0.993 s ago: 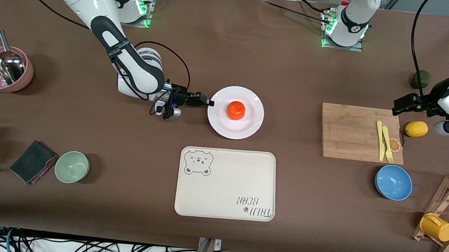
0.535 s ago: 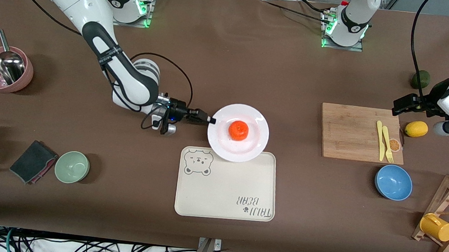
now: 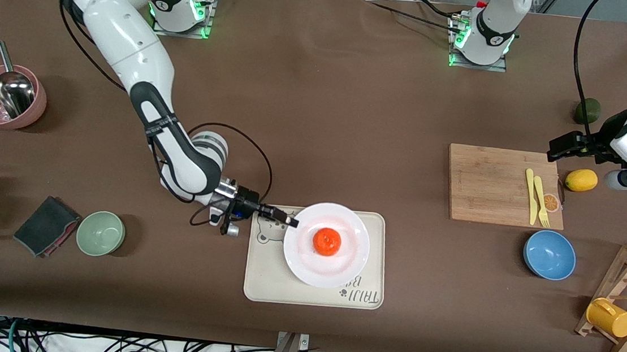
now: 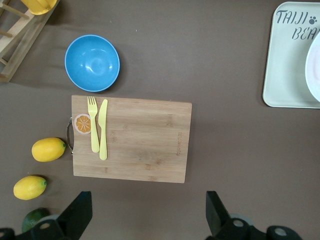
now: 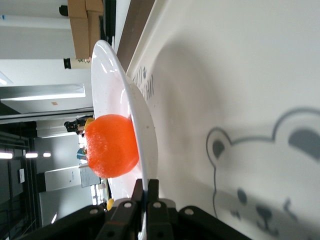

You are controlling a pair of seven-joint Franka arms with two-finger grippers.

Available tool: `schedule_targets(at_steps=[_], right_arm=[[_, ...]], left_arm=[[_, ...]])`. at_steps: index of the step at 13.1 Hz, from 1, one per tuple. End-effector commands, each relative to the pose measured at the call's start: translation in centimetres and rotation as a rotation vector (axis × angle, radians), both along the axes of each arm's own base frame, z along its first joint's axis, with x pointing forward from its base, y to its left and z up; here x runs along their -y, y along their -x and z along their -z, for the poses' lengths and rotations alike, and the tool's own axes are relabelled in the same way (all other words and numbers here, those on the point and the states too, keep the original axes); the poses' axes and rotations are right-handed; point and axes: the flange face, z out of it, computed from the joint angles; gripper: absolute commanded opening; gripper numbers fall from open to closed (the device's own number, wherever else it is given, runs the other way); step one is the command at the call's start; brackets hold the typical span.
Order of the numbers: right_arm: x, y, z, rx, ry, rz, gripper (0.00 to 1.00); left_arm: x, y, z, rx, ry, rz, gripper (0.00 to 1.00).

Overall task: Place orange and plate with both arms
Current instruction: 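Slide the plate with the right gripper onto the bear tray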

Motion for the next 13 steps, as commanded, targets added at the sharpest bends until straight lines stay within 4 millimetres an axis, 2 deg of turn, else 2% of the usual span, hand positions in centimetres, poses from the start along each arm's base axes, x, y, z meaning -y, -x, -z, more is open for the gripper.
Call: schedule_targets(at_steps=[1,2,5,6,7,8,9,13], right_arm=[[-0.9,-1.6,0.1,0.006,0.012,0.008,0.00],[-0.2,-1.8,0.9,0.004,0.025,0.014,0.00],[0.2,-1.9,1.3,0.006,0.038,0.014,0.00],[-0.3,-1.6,1.3,0.018,0.058,-0.008,0.07],[0.1,-1.7,1.5,0.026,0.077,-0.018,0.24],[0.2,-1.7,1.6,0.027,0.082,-0.020,0.48],[0.2,-1.8,1.6,0.030,0.082,-0.020,0.99],[0.4,-2.1,1.1,0.063,0.118,-0.056,1.00]], left_arm=[[-0.1,-0.2,-0.4,-0.004,-0.001,-0.003,1.00],[-0.1,-0.2,-0.4,-0.004,-0.001,-0.003,1.00],[-0.1,-0.2,-0.4,-0.004,-0.001,-0.003,1.00],[-0.1,-0.2,-0.4,-0.004,-0.001,-0.003,1.00],[-0.1,-0.2,-0.4,-0.004,-0.001,-0.003,1.00],[-0.1,-0.2,-0.4,-0.004,-0.001,-0.003,1.00],[-0.1,-0.2,-0.4,-0.004,-0.001,-0.003,1.00],[0.0,-0.2,-0.4,-0.004,-0.001,-0.001,1.00]])
